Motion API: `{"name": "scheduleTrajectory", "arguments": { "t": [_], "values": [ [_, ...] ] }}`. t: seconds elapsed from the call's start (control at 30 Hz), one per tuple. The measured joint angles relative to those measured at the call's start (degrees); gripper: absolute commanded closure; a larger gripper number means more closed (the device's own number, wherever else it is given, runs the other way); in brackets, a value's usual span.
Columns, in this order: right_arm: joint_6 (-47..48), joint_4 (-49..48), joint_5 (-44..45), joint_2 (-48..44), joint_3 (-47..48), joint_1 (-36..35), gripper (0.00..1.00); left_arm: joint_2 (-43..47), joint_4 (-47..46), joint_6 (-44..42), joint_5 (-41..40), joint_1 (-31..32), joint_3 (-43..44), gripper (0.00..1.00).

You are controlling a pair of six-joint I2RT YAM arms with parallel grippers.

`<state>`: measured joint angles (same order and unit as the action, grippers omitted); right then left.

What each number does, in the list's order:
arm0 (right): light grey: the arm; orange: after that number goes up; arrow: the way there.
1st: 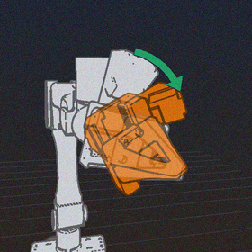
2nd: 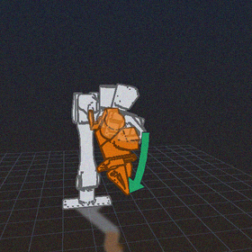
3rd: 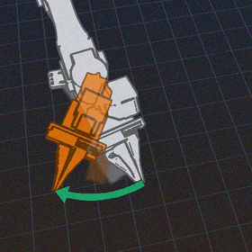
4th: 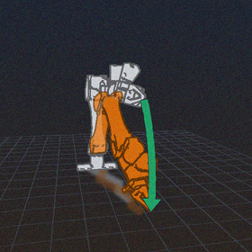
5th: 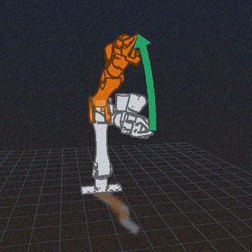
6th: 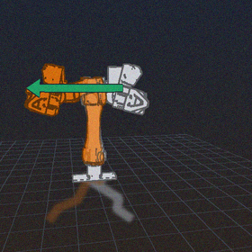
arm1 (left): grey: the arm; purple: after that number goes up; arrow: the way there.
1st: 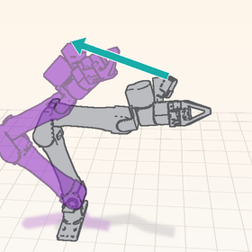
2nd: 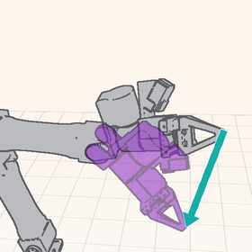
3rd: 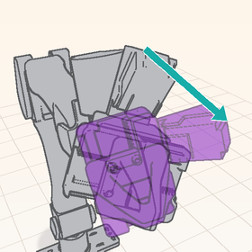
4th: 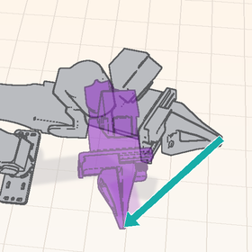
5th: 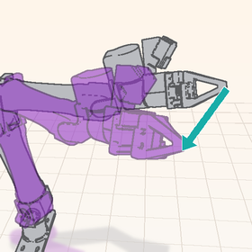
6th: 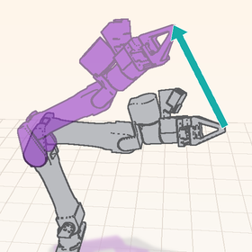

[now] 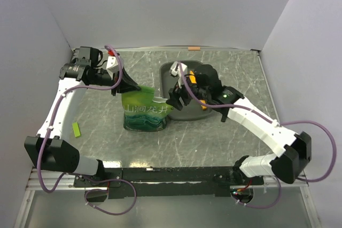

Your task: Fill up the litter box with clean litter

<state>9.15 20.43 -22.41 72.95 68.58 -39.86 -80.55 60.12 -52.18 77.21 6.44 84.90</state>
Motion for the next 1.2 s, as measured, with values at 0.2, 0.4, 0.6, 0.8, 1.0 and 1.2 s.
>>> {"name": "scheduleTrajectory", "arguments": {
  "t": [0.2,0.4,0.6,0.8,1.0,1.2],
  "values": [
    [8.1,-1.4,-1.7,5.4,2.3,0.0,0.42,1.4,-3.3,2.2,1.1,-0.7,-2.3,0.99],
    [10.5,-2.6,-4.5,8.0,6.5,0.0,1.0,5.3,-11.4,8.8,1.4,-1.8,-7.4,0.99],
    [10.7,-2.0,-7.7,8.0,6.5,0.0,1.0,9.8,-24.8,20.7,1.7,-3.2,-14.2,0.99],
    [11.0,-1.5,-12.0,8.0,6.5,-0.1,1.0,11.7,-37.3,32.1,2.3,-3.9,-18.8,0.99],
    [11.5,-1.0,-15.7,8.2,6.5,-0.3,1.0,11.7,-39.9,35.3,2.5,-3.9,-19.2,0.99],
    [11.5,-0.5,-16.7,11.0,8.2,-0.8,1.0,11.8,-41.5,36.9,2.6,-4.0,-19.8,0.99]
  ]
}}
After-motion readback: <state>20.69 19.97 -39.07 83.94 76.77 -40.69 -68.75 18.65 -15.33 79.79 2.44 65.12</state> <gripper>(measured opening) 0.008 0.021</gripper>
